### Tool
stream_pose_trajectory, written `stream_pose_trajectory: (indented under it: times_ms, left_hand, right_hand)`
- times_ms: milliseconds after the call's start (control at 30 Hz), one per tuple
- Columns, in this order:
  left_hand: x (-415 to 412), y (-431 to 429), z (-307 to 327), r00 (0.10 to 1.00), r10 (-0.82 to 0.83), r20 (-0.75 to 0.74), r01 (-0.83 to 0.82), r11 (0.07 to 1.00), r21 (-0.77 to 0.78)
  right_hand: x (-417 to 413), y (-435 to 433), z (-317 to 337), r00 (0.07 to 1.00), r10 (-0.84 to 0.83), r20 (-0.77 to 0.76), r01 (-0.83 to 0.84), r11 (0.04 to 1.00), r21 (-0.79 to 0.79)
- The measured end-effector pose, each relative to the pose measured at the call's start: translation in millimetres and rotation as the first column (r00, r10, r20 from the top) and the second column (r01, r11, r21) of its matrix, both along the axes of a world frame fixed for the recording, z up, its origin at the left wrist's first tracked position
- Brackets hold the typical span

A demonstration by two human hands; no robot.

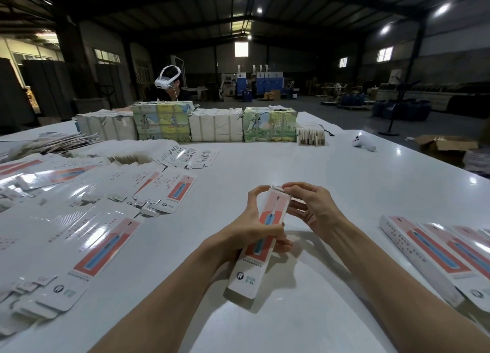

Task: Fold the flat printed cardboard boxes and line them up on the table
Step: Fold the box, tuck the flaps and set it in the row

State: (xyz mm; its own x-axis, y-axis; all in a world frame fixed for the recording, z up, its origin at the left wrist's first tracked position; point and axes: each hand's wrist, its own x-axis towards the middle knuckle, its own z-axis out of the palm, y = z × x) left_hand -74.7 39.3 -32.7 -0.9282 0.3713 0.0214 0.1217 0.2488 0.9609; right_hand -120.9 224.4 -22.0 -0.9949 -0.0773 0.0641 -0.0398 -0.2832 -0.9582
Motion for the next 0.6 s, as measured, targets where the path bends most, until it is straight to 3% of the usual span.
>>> stream_pose_trajectory:
  times_ms: [400, 600]
  left_hand:
    - [-3.0, -3.2, -3.2, 0.997, -0.047, -0.056, 0.045, 0.999, -0.020]
    - [-7.0, -5.7, -6.7, 1.000, -0.007, -0.029, 0.008, 0.999, 0.042]
  right_hand:
    - [2.9, 4.8, 4.8, 0.998, 0.062, -0.002, -0.062, 0.997, 0.051]
    - [1.8, 2.1, 2.0, 0.991, 0.133, -0.010, -0.133, 0.990, -0.048]
